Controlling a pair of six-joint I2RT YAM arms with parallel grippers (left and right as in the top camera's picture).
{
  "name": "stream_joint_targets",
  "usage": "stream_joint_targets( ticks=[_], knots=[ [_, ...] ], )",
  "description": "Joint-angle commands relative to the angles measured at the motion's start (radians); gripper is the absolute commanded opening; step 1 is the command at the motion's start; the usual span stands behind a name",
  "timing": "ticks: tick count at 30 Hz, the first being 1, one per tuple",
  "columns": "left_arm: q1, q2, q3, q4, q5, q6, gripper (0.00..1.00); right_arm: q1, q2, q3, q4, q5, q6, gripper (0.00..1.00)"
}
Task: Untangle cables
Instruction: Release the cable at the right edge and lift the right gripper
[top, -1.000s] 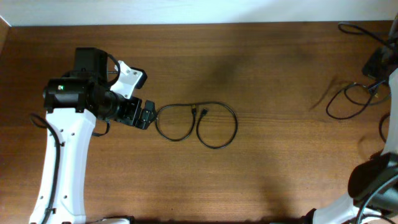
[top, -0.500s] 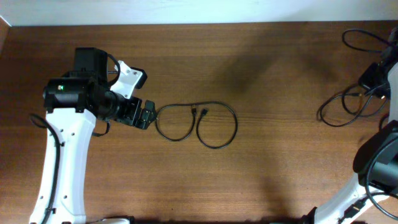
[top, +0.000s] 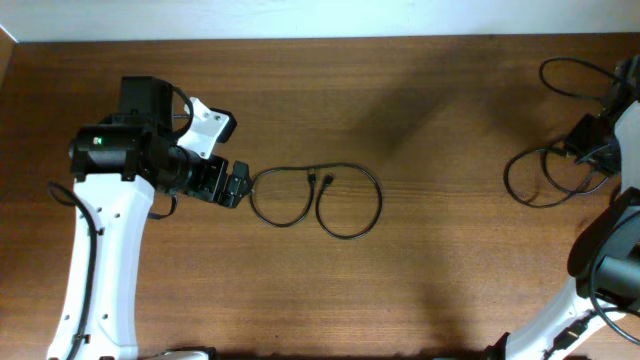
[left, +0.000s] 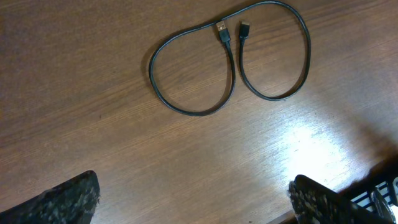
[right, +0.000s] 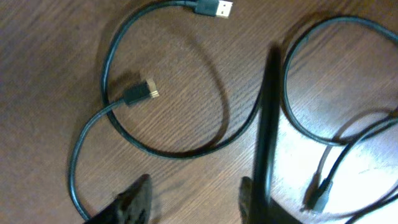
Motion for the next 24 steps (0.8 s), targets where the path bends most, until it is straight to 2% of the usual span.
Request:
stream_joint_targets(
  ticks=[1,3,11,15,18,20,22,24],
  knots=[
    [0.006,0.005,-0.003,0.001,0.015,0.016,0.99,-0.004,0.016,-0.005,-0.036,-0.006,0.005,0.57],
    [0.006,0.005,-0.003,0.001,0.015,0.016,0.99,-0.004,0.011,-0.005,-0.068,-0.006,0.005,0.62],
    [0.006,0.005,-0.003,0.001,0.015,0.016,0.99,-0.003,-0.140,-0.005,-0.132,-0.010,0.001,0.62],
    [0.006,0.005,-0.003,0.001,0.015,0.016,0.99,-0.003,-0.282,-0.005,-0.137,-0.104,-0.051,0.61],
    [0.006,0.005,-0.003,0.001,0.015,0.016,0.99,-0.001,-0.371,-0.005,-0.174,-0.259,-0.061,0.62],
    [0.006,0.005,-0.003,0.001,0.015,0.016,0.99,-0.001,-0.398,-0.005,-0.204,-0.370,-0.135,0.62],
    [0.006,0.005,-0.003,0.001,0.015,0.016,0.99,-0.001,-0.403,-0.005,-0.235,-0.428,-0.139,0.62],
    [0.006,0.005,-0.003,0.001,0.015,0.016,0.99,0.012,-0.403,-0.005,-0.263,-0.521,-0.227,0.62]
  ],
)
